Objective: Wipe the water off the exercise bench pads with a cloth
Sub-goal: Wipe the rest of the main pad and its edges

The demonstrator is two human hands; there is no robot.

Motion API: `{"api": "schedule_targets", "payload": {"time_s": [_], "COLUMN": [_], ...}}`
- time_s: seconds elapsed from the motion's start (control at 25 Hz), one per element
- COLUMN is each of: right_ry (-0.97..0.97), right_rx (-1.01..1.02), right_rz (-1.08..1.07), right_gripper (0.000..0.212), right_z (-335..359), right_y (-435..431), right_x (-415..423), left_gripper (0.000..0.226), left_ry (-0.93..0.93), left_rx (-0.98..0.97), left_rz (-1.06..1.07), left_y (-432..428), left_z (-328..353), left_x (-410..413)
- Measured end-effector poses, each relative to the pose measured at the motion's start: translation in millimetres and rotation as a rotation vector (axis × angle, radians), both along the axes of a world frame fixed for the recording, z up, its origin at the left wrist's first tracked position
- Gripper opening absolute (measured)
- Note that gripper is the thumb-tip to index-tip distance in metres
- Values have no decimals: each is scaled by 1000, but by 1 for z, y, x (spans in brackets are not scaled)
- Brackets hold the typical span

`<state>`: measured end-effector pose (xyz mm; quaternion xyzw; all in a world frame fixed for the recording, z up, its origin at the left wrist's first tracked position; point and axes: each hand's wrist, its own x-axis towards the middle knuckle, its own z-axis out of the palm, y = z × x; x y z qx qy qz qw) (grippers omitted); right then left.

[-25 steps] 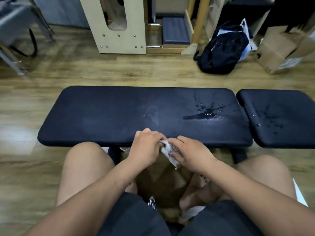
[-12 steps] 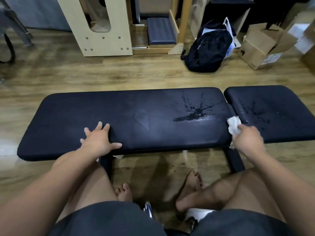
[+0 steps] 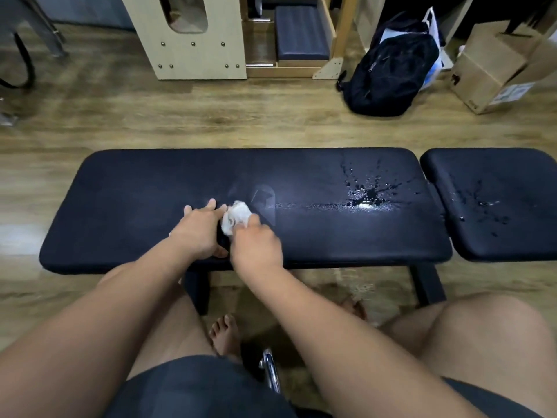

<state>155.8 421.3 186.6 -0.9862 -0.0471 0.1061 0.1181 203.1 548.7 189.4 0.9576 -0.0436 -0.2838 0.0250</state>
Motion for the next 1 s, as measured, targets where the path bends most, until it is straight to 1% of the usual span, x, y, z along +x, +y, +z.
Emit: {"api": "schedule_targets", "payload": {"time_s": [0.04,0.08,0.12,0.2,0.24,0.32,0.36,0.44,0.52,0.6,0.68,0.76,0.8,0.88,0.92,1.0], "right_ry": [4,-12,-34,-83,-104,-87,-81,-105,-146,-93,1,67,85,86,70,-27], "right_rx": [5,-5,-44,-151,-162,-158,-183,-230,-210,-175,-101,-29,-9,20,19,-26], "right_rz": [60,56,3,-223,-372,-632,-700,-747,-657,-479,-196,73,142,141,99,-46], "right_gripper": [31,30,29,24,21,25,26,29,32,32,30,28,27,28,28,26], "right_z": [0,-1,-2,-3,-1,8,13,14,6,-3,-2,4,6,3,-1,-4], "right_y": [-3,-21,-46,-126,-170,-238,-253,-234,-174,-86,10,73,84,63,35,-45], "right_x": [2,3,1,-10,-16,-31,-33,-24,-5,13,23,29,33,39,39,39], "left_gripper": [108,108,108,108,108,114,120,129,131,127,126,121,117,122,126,128], "left_ry": [-6,-14,-21,-28,-35,-47,-38,9,17,7,-11,-40,-47,-22,-9,-6], "left_rx": [-4,-6,-8,1,19,87,109,77,41,30,18,-3,-25,-43,-35,-25], "left_rz": [-13,-13,-13,-52,-62,-56,-14,95,127,127,120,97,110,151,161,175], "left_y": [0,0,1,6,16,42,56,74,75,72,76,82,84,83,83,80], "left_z": [1,2,2,4,5,8,7,0,-6,-7,-11,-19,-21,-19,-18,-13], "left_x": [0,0,-1,-2,-1,4,8,12,13,14,15,14,14,12,11,9]}}
